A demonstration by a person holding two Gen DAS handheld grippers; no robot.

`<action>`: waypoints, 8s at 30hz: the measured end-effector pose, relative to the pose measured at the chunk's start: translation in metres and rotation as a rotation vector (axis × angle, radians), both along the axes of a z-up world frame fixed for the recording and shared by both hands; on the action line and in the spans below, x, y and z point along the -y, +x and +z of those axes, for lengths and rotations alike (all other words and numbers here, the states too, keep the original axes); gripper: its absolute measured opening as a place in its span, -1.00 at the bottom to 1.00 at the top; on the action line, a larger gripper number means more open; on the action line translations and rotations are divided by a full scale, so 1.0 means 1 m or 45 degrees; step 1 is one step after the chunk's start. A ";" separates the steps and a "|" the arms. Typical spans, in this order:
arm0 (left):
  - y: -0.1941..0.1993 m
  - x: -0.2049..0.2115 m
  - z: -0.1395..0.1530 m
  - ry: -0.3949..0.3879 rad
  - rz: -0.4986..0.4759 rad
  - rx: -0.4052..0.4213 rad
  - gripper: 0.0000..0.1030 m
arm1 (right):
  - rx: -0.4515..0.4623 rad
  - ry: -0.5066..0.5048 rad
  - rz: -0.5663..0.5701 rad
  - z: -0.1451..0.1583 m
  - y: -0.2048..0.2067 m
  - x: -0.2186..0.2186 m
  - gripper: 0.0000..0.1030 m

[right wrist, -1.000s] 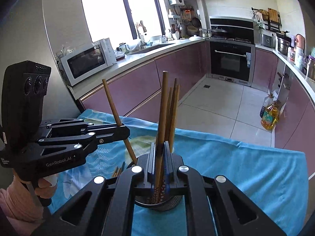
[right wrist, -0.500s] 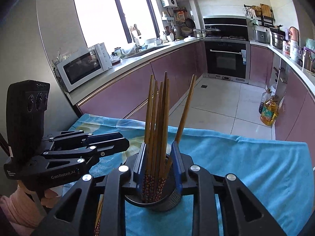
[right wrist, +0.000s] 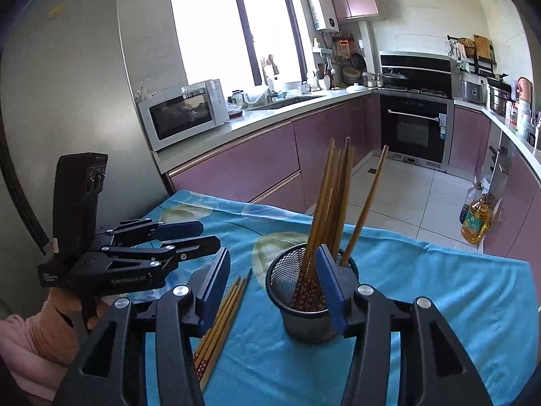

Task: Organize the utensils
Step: 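Pull the right gripper back and move it over the remaining chopsticks, then close the right gripper on a red-patterned chopstick on the cloth, then lift the chopstick upright and carry it over the mesh cup with the right gripper, then lower the chopstick into the mesh cup and open the right gripper, then pull the right gripper back and move it over the last chopsticks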

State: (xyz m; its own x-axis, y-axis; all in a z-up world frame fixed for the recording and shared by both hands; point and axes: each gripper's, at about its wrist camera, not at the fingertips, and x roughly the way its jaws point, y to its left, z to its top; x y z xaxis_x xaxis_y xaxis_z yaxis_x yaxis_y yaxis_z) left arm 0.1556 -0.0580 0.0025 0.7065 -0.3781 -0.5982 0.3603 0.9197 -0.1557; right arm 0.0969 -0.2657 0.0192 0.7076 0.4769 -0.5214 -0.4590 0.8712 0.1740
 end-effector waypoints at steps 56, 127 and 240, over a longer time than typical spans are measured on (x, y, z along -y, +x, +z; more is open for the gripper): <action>-0.043 -0.012 -0.114 0.232 -0.010 -0.324 -0.29 | -0.377 -0.227 0.013 -0.129 -0.007 -0.062 -0.02; -0.045 -0.015 0.035 -0.247 -0.116 -0.018 -0.85 | 0.000 0.166 -0.016 -0.002 -0.014 0.012 -0.89; -0.034 -0.034 -0.101 0.133 0.089 -0.283 0.10 | -0.407 -0.199 0.062 -0.127 -0.002 -0.078 -0.35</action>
